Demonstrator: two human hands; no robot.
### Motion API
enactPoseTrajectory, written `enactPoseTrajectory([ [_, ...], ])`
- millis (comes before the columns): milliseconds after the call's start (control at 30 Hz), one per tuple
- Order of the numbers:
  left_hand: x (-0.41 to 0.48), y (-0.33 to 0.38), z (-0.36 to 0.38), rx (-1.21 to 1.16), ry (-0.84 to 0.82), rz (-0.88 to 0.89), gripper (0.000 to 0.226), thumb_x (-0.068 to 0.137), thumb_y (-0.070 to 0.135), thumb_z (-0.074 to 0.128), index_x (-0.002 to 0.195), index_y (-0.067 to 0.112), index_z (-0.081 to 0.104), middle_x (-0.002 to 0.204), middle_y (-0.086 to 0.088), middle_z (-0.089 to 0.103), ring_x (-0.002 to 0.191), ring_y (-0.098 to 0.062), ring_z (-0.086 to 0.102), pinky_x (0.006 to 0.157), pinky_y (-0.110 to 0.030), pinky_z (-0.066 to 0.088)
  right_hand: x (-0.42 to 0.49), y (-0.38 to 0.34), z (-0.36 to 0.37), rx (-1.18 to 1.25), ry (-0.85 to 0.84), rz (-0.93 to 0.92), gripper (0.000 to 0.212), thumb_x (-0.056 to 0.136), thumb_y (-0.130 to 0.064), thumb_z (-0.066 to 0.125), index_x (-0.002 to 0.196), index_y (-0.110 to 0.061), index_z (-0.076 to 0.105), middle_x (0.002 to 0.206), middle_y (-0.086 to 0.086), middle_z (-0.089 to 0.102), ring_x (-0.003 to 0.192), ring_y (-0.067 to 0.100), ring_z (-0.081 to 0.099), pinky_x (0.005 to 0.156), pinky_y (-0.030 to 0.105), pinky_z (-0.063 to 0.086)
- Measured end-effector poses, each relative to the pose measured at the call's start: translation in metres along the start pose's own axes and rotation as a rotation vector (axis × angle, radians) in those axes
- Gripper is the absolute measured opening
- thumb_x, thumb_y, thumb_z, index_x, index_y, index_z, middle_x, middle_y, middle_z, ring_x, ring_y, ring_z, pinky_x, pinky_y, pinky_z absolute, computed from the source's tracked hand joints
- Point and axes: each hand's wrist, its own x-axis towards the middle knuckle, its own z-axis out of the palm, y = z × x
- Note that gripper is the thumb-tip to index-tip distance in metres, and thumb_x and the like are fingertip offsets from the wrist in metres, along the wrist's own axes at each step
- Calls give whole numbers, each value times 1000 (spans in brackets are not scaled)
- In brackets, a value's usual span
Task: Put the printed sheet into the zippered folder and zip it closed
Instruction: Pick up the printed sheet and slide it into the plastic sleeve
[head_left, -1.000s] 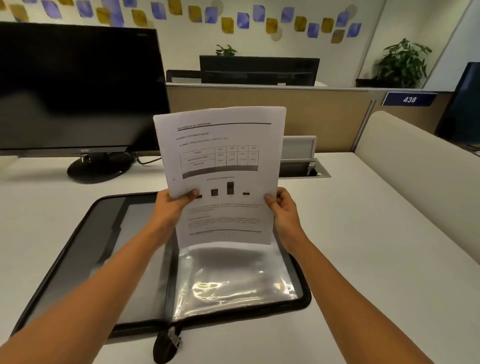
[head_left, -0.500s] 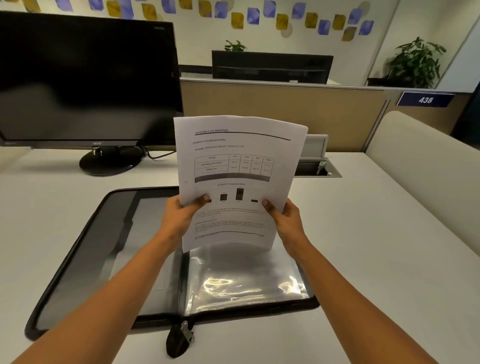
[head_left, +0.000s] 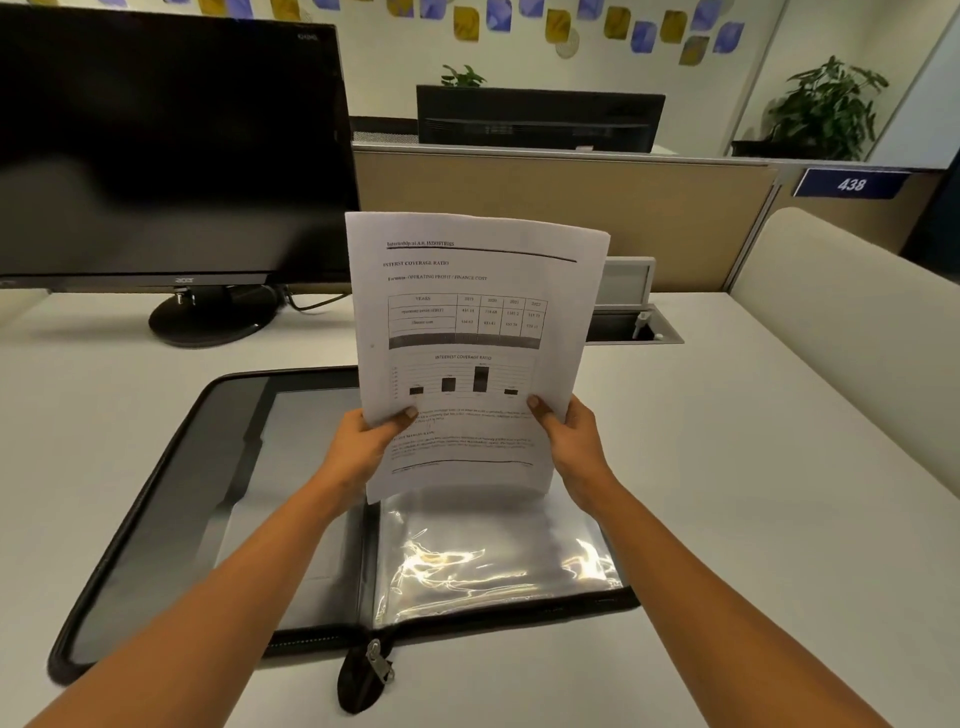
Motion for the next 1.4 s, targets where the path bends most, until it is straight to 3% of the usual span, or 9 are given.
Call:
enactPoseTrajectory([
  [233,1,-36,-20,560,-308,-127,49,85,33,59,128,17,44,126,-4,55,110,-21,53,95,-35,44,4,-8,-5,-115,161,-40,27,90,-32,50,114,-20,52,107,0,60,95,26,57,87,44,51],
  [400,1,-48,-21,1043,-417,51,61,89,50,44,142,25,27,153,1,24,134,-21,34,109,-40,32,10,-13,-17,-154,261,-58,21,92,-29,49,109,-19,55,103,0,59,90,22,56,88,46,51],
  [500,-1,-47,-18,1209,-389,100,63,88,57,40,140,22,34,153,1,25,135,-20,33,110,-38,30,17,-17,-23,-146,312,-46,19,92,-29,49,108,-20,55,105,2,60,90,23,56,86,44,51],
  [567,-6,-43,-18,1287,-391,154,70,83,68,32,134,22,45,148,1,36,130,-18,41,105,-35,35,21,-18,-26,-124,337,-45,18,92,-27,49,108,-20,55,108,6,62,91,23,56,82,39,51],
  [700,-21,-31,-18,1425,-440,350,116,50,91,-11,113,25,61,121,5,61,104,-12,59,87,-28,47,29,-20,-28,-77,373,-18,19,92,-26,51,108,-17,56,113,9,62,94,26,57,85,41,51],
  [933,-48,-36,-26,1477,-595,589,91,73,79,-2,87,21,67,79,5,69,67,-10,62,64,-23,50,42,-20,-21,-26,378,17,20,91,-27,52,109,-19,55,113,6,62,94,24,57,92,50,49],
  [1067,-46,-32,-22,1452,-511,681,70,87,63,19,59,19,66,52,5,62,43,-10,56,44,-18,46,51,-20,-12,0,354,25,15,91,-29,52,105,-23,53,109,1,60,95,24,56,92,49,49],
  [1233,-8,-36,1,1230,-251,404,28,93,33,47,107,17,64,112,0,67,102,-18,60,86,-29,44,65,-19,0,36,346,55,14,91,-29,52,103,-24,52,106,-1,60,97,25,58,91,49,50],
  [1400,32,-44,29,1218,-309,272,46,96,22,40,140,11,32,152,-4,26,140,-15,22,110,-22,14,81,-21,10,99,376,59,10,92,-25,51,100,-21,52,105,2,60,84,16,57,79,38,50],
])
